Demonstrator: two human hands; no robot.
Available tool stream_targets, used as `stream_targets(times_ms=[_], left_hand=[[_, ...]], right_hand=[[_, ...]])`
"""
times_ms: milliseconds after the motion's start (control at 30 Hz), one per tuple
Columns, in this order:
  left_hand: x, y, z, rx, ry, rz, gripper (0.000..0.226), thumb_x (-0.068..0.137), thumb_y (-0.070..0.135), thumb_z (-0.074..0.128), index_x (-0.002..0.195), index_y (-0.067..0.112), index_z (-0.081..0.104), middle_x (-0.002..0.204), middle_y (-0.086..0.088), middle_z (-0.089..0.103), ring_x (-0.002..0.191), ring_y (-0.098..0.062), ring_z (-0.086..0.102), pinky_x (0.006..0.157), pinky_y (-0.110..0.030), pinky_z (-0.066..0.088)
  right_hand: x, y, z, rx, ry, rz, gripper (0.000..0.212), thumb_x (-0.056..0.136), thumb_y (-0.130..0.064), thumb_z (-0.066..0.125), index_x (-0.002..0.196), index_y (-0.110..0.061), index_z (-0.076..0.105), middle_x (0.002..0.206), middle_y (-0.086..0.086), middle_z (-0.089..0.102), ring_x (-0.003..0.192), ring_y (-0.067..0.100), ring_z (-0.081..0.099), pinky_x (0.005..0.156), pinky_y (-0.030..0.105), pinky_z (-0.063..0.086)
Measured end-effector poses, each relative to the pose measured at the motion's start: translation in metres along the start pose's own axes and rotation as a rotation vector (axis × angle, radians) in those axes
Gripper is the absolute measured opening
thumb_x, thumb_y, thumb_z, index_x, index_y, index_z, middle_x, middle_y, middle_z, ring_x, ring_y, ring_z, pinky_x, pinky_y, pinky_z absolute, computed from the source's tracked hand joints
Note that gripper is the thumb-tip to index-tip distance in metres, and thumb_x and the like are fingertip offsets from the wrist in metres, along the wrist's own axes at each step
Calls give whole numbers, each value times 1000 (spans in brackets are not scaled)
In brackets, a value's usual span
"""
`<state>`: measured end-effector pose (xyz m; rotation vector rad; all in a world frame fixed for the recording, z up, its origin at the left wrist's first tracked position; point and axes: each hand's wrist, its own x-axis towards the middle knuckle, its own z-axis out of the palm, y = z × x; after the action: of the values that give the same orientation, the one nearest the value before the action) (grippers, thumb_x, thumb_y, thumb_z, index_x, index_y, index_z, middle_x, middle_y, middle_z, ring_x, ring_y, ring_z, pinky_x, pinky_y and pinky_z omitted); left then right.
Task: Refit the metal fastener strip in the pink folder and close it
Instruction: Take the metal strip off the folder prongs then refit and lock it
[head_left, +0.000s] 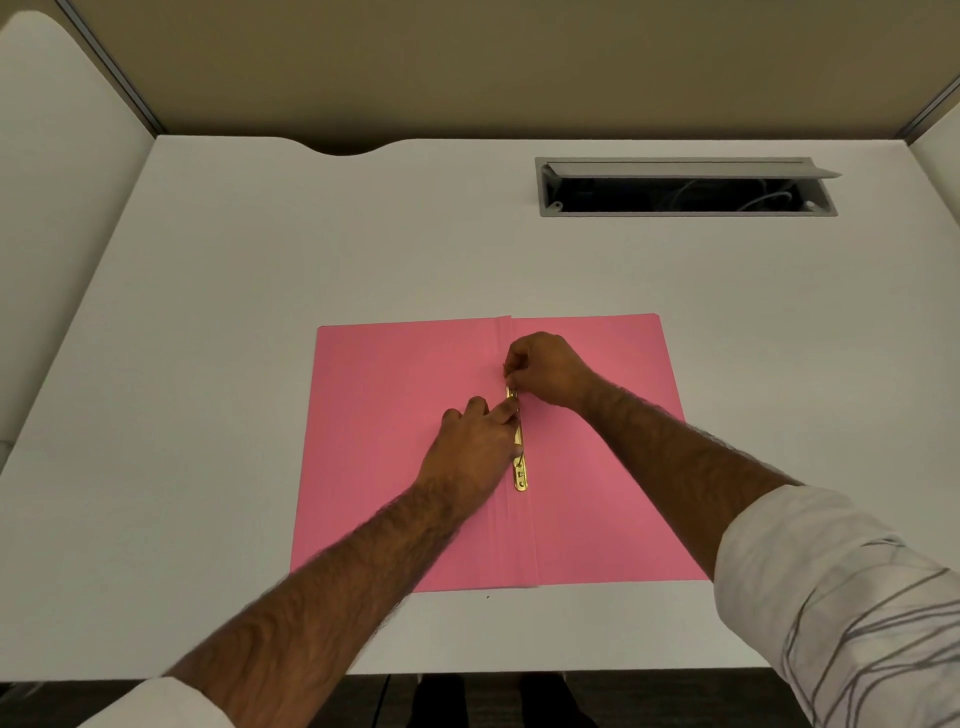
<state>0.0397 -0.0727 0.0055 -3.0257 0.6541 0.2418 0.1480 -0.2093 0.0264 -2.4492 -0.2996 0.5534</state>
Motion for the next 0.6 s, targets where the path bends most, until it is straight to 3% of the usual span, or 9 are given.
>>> stream_targets(times_ms=[133, 433, 600], left_hand=[[-1, 1, -2, 11, -1, 7, 46, 86, 28, 77, 128, 12, 64, 138, -3, 58, 96, -26, 60, 67, -40, 51], [0, 1, -2, -12, -4, -15, 47, 86, 27, 76, 128, 10, 63, 140, -5, 57, 99, -26, 61, 70, -42, 54], [1, 1, -1, -23, 19, -11, 45, 87, 29, 75, 127, 10, 65, 132, -4, 62, 96, -25, 62, 68, -41, 54]], right_hand=[[4, -2, -7, 71, -31, 32, 11, 82, 0, 73, 93, 2, 74, 94, 15, 73, 83, 22, 65, 81, 36, 57], [6, -3, -6, 65, -61, 57, 6, 81, 1, 72, 86, -2, 72, 83, 5, 68, 76, 16, 61, 72, 29, 50], [10, 5, 2, 121, 83, 143, 11, 79, -4, 75, 88, -3, 69, 90, 9, 69, 82, 21, 63, 72, 34, 55]])
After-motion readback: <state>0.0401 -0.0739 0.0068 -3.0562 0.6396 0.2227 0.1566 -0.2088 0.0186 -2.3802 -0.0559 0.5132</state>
